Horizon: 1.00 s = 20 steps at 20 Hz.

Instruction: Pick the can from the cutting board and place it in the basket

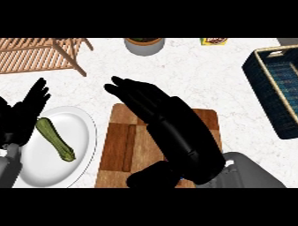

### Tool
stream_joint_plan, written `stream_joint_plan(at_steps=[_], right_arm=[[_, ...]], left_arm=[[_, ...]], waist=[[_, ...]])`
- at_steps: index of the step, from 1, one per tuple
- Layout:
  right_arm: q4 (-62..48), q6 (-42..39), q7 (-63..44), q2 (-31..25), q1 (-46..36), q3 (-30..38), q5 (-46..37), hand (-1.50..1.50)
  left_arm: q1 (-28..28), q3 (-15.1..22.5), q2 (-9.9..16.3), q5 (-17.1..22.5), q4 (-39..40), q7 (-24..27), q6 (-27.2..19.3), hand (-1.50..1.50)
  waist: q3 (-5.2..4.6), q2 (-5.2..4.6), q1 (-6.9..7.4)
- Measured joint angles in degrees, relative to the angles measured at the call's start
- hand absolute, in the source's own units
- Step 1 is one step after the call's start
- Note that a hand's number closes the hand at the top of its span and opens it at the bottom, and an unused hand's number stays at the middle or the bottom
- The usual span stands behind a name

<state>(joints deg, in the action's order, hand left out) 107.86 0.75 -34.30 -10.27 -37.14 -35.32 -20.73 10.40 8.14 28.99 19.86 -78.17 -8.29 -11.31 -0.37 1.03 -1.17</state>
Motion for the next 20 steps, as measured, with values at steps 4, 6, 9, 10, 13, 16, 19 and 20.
stream_joint_plan(at_steps=[4, 6, 9, 10, 13, 16, 19, 20], right_arm=[[0.34, -8.61, -13.41, -5.17, -6.93, 2.14, -2.86, -1.50], [0.88, -13.18, -20.04, -6.14, -10.89, 4.11, -1.65, -1.50], [1.78, -18.31, -24.59, -7.91, -14.59, 7.58, 4.04, -1.50], [1.37, -19.72, -25.10, -8.50, -15.15, 8.39, 6.58, -1.50], [0.71, -22.81, -26.23, -10.53, -16.11, 10.78, 14.98, -1.50], [1.54, -24.47, -27.69, -13.34, -16.63, 12.89, 23.15, -1.50], [4.20, -24.84, -29.52, -16.52, -16.39, 15.31, 31.23, -1.50], [5.40, -24.78, -29.97, -17.73, -15.87, 16.33, 33.89, -1.50]], left_arm=[[-0.20, -0.43, 0.32, 0.20, -0.34, -0.33, 0.17, 0.00], [0.12, -0.77, 0.53, 0.33, -0.05, -0.49, 0.47, 0.00], [0.20, -1.13, 0.21, 0.50, 0.62, 0.06, 0.89, 0.00], [0.32, -1.23, 0.24, 0.49, 0.60, 0.08, 0.97, 0.00], [0.22, -1.37, 0.25, 0.37, 0.53, 0.15, 1.15, 0.00], [0.00, -1.63, 0.30, 0.34, 0.56, 0.04, 1.35, 0.00], [0.04, -1.89, 0.16, 0.23, 0.54, -0.02, 1.45, 0.00], [0.38, -2.00, 0.04, 0.32, 0.81, -0.17, 1.66, 0.00]], waist=[[-0.03, 0.45, -0.54], [0.01, 0.33, -0.54], [0.08, 0.12, -0.57], [0.09, 0.05, -0.48], [0.15, -0.05, -0.42], [0.19, -0.05, -0.58], [0.23, -0.05, -0.78], [0.25, -0.10, -0.87]])
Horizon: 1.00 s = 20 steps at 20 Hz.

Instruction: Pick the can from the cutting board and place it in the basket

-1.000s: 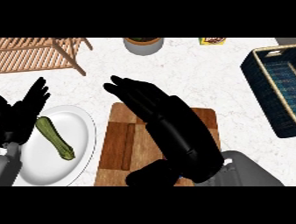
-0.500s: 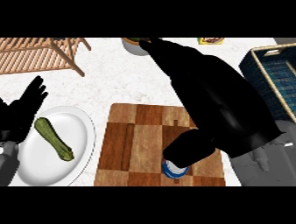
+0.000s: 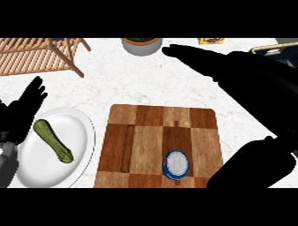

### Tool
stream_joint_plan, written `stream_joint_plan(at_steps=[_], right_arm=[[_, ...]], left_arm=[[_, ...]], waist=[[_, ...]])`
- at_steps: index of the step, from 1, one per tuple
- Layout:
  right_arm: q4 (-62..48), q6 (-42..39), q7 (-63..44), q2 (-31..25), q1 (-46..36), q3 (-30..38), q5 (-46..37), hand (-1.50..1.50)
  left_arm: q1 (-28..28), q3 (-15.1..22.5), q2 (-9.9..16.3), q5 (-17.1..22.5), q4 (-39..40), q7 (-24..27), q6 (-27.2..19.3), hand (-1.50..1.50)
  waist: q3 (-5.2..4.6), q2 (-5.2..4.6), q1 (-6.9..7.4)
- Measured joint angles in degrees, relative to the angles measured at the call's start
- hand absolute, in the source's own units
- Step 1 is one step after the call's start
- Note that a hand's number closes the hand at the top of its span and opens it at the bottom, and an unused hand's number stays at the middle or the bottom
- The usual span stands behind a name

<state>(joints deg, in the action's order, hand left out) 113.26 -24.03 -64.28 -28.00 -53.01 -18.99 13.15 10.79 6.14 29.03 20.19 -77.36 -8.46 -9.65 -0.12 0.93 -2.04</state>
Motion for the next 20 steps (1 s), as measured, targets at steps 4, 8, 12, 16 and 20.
stream_joint_plan(at_steps=[4, 8, 12, 16, 20], right_arm=[[6.19, 0.62, -0.51, -5.62, 4.46, 4.20, 6.92, -1.50], [13.58, 1.88, 0.55, -9.46, 11.59, 8.15, 8.88, -1.50], [20.21, 2.89, 2.65, -9.51, 20.52, 6.95, 4.62, -1.50], [21.32, 2.78, 8.13, -6.79, 28.84, 4.36, -5.54, -1.50], [20.00, 4.91, 14.20, -2.35, 35.65, -1.10, -18.29, -1.50]], left_arm=[[-0.51, -0.37, 0.22, -0.25, -1.43, -0.65, 0.46, 0.00], [-1.03, -0.43, -0.77, -1.24, -1.51, -0.07, 0.44, 0.00], [0.37, -1.33, -1.02, -1.51, -1.07, -1.29, 1.10, 0.00], [-0.20, -1.27, -2.25, -2.58, -1.10, -0.56, 1.67, 0.00], [1.24, -1.99, -2.80, -2.97, -0.63, -1.55, 2.16, 0.00]], waist=[[0.08, -0.19, 0.35], [0.12, -0.42, 0.63], [0.13, -0.63, 1.03], [0.15, -0.81, 1.56], [0.16, -0.90, 1.82]])
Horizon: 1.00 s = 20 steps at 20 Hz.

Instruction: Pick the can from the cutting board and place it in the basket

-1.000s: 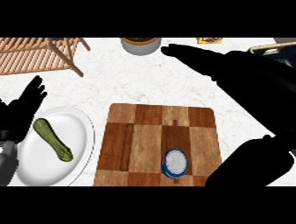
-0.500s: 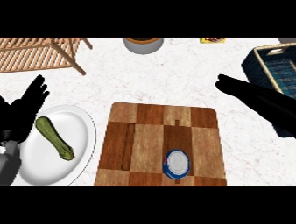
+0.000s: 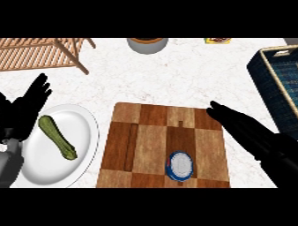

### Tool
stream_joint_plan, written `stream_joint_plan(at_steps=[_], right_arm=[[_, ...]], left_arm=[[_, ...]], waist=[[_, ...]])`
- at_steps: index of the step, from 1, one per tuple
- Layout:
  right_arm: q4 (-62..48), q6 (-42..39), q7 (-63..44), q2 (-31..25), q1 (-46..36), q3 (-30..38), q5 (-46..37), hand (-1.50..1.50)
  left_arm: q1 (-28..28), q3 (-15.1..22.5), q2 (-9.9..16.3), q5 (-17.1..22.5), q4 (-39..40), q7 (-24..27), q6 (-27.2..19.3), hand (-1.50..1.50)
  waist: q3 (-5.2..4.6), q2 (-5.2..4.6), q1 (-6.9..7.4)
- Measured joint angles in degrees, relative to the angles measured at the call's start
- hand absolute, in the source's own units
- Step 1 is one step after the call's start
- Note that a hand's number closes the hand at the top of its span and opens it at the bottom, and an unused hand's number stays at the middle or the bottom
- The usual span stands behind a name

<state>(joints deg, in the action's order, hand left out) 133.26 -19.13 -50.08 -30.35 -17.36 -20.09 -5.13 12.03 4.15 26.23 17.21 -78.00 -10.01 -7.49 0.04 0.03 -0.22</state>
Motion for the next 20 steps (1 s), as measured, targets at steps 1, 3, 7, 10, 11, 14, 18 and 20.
stream_joint_plan(at_steps=[1, 3, 7, 10, 11, 14, 18, 20], right_arm=[[-0.93, 0.52, 1.36, 1.20, 1.01, -0.89, -2.27, -1.50], [-3.69, 2.89, 5.11, 3.97, 2.87, -3.11, -7.14, -1.50], [-10.02, 7.13, 9.70, 9.99, 4.16, -7.80, -14.62, -1.50], [-15.62, 7.99, 13.16, 11.67, 5.28, -9.43, -18.40, -1.50], [-17.36, 8.18, 13.30, 12.82, 5.02, -10.44, -19.76, -1.50], [-20.92, 7.13, 14.48, 14.38, 5.29, -11.07, -21.64, -1.50], [-20.45, 3.75, 14.25, 14.20, 7.02, -10.34, -22.32, -1.50], [-23.14, 3.99, 15.86, 15.47, 7.37, -10.85, -24.31, -1.50]], left_arm=[[-0.29, -0.04, -0.31, -0.45, -0.30, 0.09, -0.02, 0.00], [-1.13, -0.05, -0.60, -0.87, -0.97, 0.23, 0.22, 0.00], [-0.18, -0.63, -1.21, -1.63, -0.86, -0.64, 0.74, 0.00], [-0.16, -1.52, -1.25, -2.15, -1.74, -1.54, 1.05, 0.00], [0.02, -1.83, -1.28, -2.27, -1.86, -1.97, 1.19, 0.00], [-0.20, -2.98, -1.34, -2.61, -2.47, -2.75, 2.21, 0.00], [-0.09, -3.91, -2.82, -4.02, -0.33, -0.95, 3.26, 0.00], [-0.30, -4.40, -3.39, -4.57, -0.52, -0.95, 3.68, 0.00]], waist=[[0.01, 0.00, 0.07], [0.01, -0.02, 0.26], [-0.01, -0.04, 0.36], [-0.02, -0.04, 0.40], [-0.02, -0.05, 0.41], [-0.03, -0.04, 0.40], [-0.03, -0.04, 0.19], [-0.03, -0.03, 0.24]])
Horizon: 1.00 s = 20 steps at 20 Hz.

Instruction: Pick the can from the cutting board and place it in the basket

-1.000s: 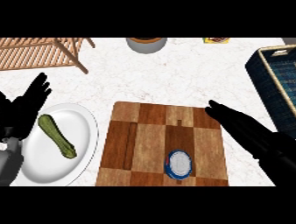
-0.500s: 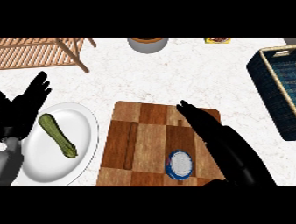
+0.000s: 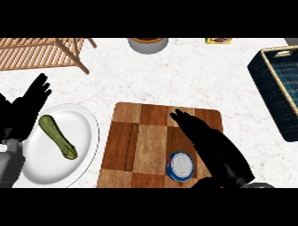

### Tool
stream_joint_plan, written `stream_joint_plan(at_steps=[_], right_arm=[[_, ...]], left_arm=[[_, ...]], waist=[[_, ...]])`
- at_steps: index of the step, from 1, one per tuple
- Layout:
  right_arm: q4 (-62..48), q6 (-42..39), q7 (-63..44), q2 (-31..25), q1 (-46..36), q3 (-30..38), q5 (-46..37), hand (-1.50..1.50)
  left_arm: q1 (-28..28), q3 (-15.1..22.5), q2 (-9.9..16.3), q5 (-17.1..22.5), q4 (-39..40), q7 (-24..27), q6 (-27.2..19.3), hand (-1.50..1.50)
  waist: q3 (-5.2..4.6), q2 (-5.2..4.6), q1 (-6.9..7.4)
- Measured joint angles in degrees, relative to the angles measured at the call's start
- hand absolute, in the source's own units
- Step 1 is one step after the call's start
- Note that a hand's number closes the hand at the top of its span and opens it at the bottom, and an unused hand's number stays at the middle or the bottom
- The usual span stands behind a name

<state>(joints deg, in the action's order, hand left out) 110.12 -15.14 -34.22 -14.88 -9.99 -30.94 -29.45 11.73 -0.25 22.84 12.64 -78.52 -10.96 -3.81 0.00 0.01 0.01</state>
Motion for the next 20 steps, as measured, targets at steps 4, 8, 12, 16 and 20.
stream_joint_plan(at_steps=[4, 8, 12, 16, 20], right_arm=[[0.38, -1.82, 2.42, 0.54, 1.64, 1.64, -1.32, -1.50], [1.80, -3.31, 4.17, 1.57, 3.52, 2.63, -1.61, -1.50], [2.17, -5.65, 6.06, 2.46, 4.23, 4.13, -0.62, -1.50], [1.82, -4.80, 10.01, 2.90, 7.57, 2.47, -2.85, -1.50], [2.34, -5.05, 9.47, 3.70, 8.70, 1.40, -5.98, -1.50]], left_arm=[[0.25, -1.25, -1.26, -1.34, -0.20, -0.42, 0.72, 0.00], [-0.04, -2.49, -1.58, -2.29, -1.01, -1.45, 1.92, 0.00], [-0.26, -3.66, -2.44, -3.05, -0.09, -0.54, 3.22, 0.00], [0.90, -4.63, -3.19, -4.00, 1.44, -0.51, 3.71, 0.00], [0.19, -5.34, -3.56, -4.84, 0.53, -0.35, 4.41, 0.00]], waist=[[0.00, 0.01, -0.05], [0.01, 0.02, -0.07], [0.00, 0.02, -0.06], [0.00, 0.02, -0.14], [0.00, 0.02, -0.12]])
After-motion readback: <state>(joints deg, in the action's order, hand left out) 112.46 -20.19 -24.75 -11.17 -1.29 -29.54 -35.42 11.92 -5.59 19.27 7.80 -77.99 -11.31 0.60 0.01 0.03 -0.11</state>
